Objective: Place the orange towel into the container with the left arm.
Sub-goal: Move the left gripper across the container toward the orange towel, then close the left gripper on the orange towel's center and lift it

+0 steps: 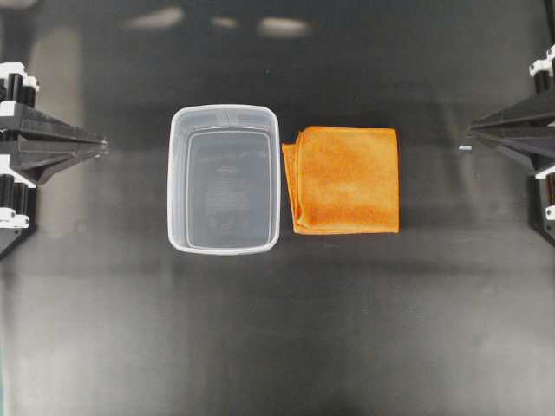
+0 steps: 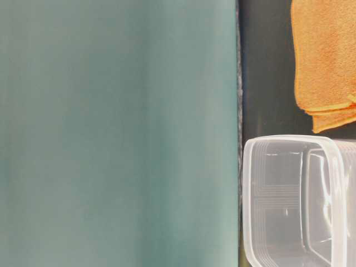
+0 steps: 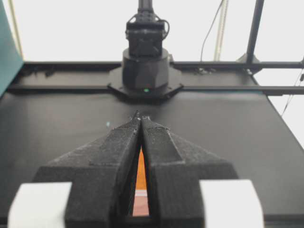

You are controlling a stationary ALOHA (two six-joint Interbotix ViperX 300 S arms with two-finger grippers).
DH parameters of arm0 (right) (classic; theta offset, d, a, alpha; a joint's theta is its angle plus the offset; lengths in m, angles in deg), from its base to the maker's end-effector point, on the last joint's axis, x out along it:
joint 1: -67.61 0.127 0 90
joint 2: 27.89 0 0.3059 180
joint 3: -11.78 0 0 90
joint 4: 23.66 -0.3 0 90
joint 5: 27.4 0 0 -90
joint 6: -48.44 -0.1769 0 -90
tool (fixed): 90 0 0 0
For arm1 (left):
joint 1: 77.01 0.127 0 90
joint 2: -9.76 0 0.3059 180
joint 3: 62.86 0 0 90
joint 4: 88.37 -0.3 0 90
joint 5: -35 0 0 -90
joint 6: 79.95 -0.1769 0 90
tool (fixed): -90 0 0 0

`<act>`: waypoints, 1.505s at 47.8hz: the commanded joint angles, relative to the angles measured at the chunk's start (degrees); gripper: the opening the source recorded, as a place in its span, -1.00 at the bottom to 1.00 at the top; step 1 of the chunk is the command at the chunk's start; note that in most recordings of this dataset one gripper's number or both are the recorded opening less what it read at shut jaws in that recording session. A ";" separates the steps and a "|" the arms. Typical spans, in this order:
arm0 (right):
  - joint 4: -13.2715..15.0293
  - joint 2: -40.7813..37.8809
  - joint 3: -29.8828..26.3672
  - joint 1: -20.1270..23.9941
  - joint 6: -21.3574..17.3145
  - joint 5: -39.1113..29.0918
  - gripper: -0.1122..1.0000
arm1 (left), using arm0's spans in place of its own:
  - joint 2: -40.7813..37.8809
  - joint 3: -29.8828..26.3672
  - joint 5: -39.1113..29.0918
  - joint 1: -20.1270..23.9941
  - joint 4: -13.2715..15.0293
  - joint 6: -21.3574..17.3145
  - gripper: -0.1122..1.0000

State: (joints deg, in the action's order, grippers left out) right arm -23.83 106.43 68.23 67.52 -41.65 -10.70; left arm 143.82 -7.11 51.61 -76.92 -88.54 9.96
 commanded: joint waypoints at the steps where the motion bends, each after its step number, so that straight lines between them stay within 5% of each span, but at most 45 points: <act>1: -0.18 -0.18 -0.62 -0.35 -0.35 0.44 -0.78 | -4.31 -5.89 -4.13 1.14 -2.29 1.85 -0.70; 13: -0.97 2.20 0.26 -0.79 -0.44 -0.97 -0.81 | -20.13 -22.85 -23.38 1.32 -2.29 2.11 -0.79; 31: -1.49 7.82 1.14 -1.23 -2.20 -11.07 -0.79 | -43.07 -46.14 -42.89 1.05 -2.37 1.93 -0.79; 38: -1.49 10.90 1.67 -1.23 -2.29 -13.54 -0.36 | -50.98 -54.93 -50.27 1.58 -2.37 1.76 -0.76; 42: -1.49 12.92 2.02 -1.32 -2.29 -14.94 0.09 | -55.99 -59.77 -53.35 1.93 -2.37 1.76 -0.52; 47: -1.49 14.77 2.02 -1.41 -3.43 -16.52 0.57 | -61.88 -64.25 -55.11 2.37 -2.37 1.76 0.01; 55: -1.49 16.79 1.76 -1.41 -4.75 -18.46 0.59 | -72.69 -71.10 -56.87 2.55 -2.37 1.67 0.77; 62: -1.49 18.02 1.67 -1.32 -4.83 -18.63 0.58 | -80.16 -76.46 -59.77 2.55 -2.46 0.79 0.81; 72: -1.23 20.83 0.97 -1.41 -4.39 -18.63 0.58 | -87.54 -82.35 -62.84 1.76 -2.37 -8.09 0.81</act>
State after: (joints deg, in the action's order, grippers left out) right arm -25.06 126.65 70.34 66.38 -46.22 -29.59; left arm 58.21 -86.48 -10.17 -74.46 -90.74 4.86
